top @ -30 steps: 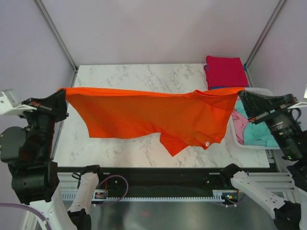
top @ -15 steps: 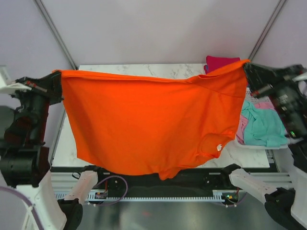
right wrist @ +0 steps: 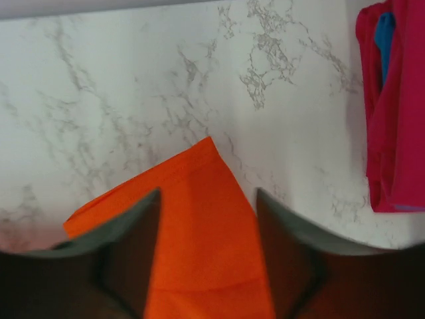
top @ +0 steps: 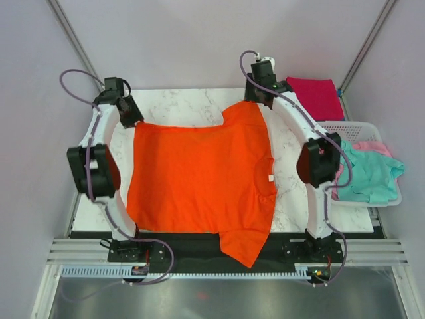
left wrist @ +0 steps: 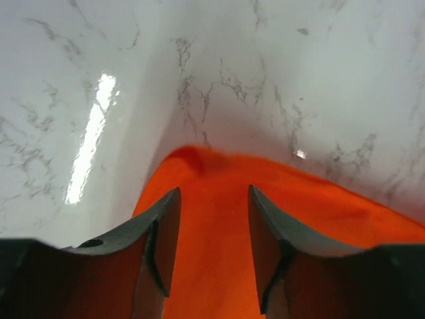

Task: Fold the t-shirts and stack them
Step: Flatten the tshirt out

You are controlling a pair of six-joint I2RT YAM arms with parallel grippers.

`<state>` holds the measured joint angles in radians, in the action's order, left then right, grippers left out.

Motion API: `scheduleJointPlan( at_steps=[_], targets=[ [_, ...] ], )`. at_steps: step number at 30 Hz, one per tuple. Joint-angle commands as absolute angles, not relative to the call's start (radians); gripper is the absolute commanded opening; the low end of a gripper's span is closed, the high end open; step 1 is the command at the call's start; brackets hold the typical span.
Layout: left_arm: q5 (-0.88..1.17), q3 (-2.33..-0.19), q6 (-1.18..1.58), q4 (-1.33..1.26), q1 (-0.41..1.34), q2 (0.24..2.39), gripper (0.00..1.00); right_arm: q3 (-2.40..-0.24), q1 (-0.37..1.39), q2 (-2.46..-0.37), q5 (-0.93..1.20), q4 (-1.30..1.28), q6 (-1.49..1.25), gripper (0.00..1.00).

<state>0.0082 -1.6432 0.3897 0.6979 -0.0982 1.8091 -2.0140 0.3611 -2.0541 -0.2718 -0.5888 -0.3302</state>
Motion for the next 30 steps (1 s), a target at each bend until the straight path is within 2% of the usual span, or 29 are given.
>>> scheduleJointPlan(
  at_steps=[1, 4, 7, 10, 11, 12, 14, 16, 23, 30],
  targets=[
    [0.146, -1.899, 0.357, 0.849, -0.124, 2.04, 0.55, -2.316, 0.339, -2.21, -0.307, -0.633, -0.279, 0.75],
    [0.135, -1.962, 0.373, 0.894, -0.123, 2.06, 0.64, -2.468, 0.312, -2.275, -0.18, -0.632, -0.235, 0.83],
    [0.075, -1.889, 0.382, 0.859, -0.124, 1.964, 0.69, -2.4, 0.31, -2.189, -0.17, -0.608, -0.238, 0.85],
    [0.058, -1.783, 0.39, 0.835, -0.124, 1.878, 0.68, -2.115, 0.311, -2.01, -0.114, -0.548, -0.288, 0.84],
    [0.057, -1.741, 0.394, 0.793, -0.123, 1.808, 0.67, -1.922, 0.311, -1.906, -0.065, -0.516, -0.331, 0.84],
    [0.057, -1.642, 0.399, 0.766, -0.124, 1.772, 0.63, -1.831, 0.316, -1.858, -0.045, -0.456, -0.35, 0.84],
    [0.066, -1.536, 0.416, 0.7, -0.124, 1.683, 0.6, -1.594, 0.319, -1.742, -0.003, -0.391, -0.391, 0.84],
    [0.087, -1.412, 0.434, 0.618, -0.123, 1.648, 0.59, -1.47, 0.318, -1.692, 0.035, -0.364, -0.399, 0.85],
    [0.221, -1.286, 0.443, 0.538, -0.123, 1.677, 0.56, -1.348, 0.318, -1.732, 0.192, -0.379, -0.416, 0.84],
    [0.262, -1.392, 0.428, 0.531, -0.123, 1.85, 0.52, -1.405, 0.319, -1.897, 0.215, -0.394, -0.411, 0.83]
  ],
)
